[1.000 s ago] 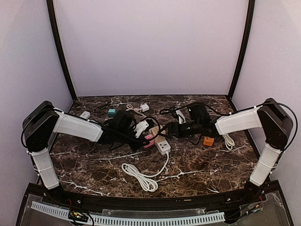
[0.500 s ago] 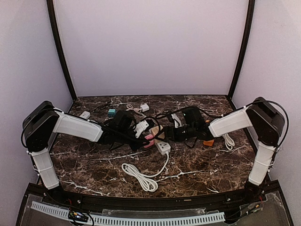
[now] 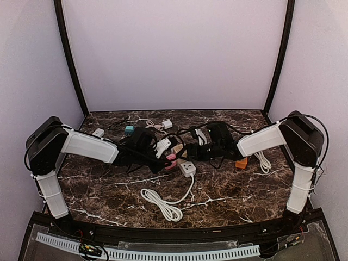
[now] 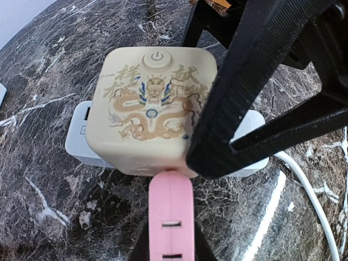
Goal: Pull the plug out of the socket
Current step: Remove the plug from the socket.
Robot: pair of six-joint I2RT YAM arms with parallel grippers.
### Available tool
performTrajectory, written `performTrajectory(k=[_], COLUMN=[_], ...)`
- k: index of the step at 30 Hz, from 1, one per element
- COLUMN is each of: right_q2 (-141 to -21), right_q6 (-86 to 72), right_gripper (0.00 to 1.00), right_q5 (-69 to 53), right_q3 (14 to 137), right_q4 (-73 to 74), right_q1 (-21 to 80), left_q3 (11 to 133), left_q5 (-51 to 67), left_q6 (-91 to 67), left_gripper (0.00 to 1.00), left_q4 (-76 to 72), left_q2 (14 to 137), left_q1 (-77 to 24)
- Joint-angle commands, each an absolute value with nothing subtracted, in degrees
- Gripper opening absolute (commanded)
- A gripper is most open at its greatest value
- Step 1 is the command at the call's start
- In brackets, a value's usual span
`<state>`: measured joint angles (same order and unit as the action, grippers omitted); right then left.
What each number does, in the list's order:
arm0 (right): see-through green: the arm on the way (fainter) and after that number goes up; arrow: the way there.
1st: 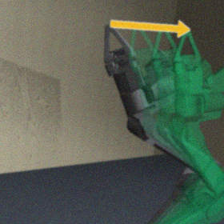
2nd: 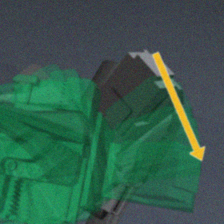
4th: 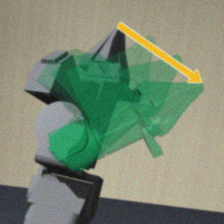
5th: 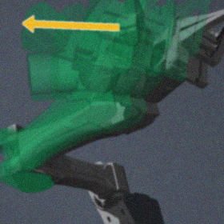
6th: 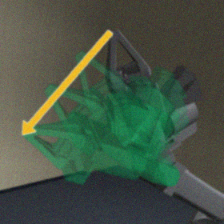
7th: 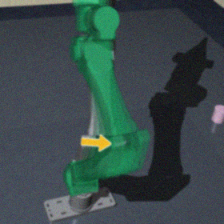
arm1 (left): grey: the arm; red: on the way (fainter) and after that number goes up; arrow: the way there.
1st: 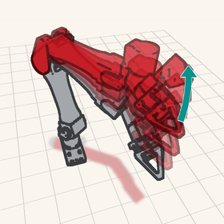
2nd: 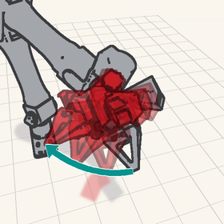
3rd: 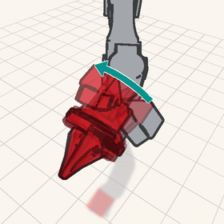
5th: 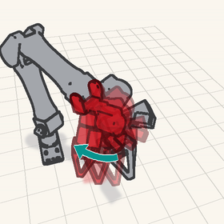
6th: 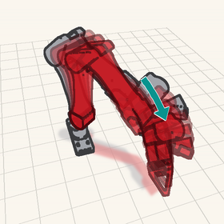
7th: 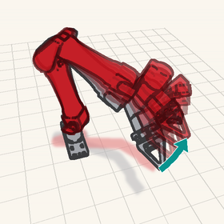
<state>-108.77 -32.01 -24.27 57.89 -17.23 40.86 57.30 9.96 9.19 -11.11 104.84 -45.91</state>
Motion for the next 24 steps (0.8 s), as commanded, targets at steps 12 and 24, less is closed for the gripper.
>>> performTrajectory(k=[12, 24], right_q2=[-112.0, -111.6], right_q6=[-33.3, -33.3], right_gripper=[0.72, 0.66], right_q5=[-19.1, -17.6], right_q3=[57.2, 55.3], right_q4=[-19.8, -19.3], right_q1=[41.7, 40.7], left_q3=[53.9, 50.6], left_q5=[11.1, 12.6], left_q6=[7.7, 14.5], left_gripper=[0.05, 0.01], left_q4=[-10.7, -7.2], left_q2=[100.3, 98.6], left_q1=[-46.5, -44.8])
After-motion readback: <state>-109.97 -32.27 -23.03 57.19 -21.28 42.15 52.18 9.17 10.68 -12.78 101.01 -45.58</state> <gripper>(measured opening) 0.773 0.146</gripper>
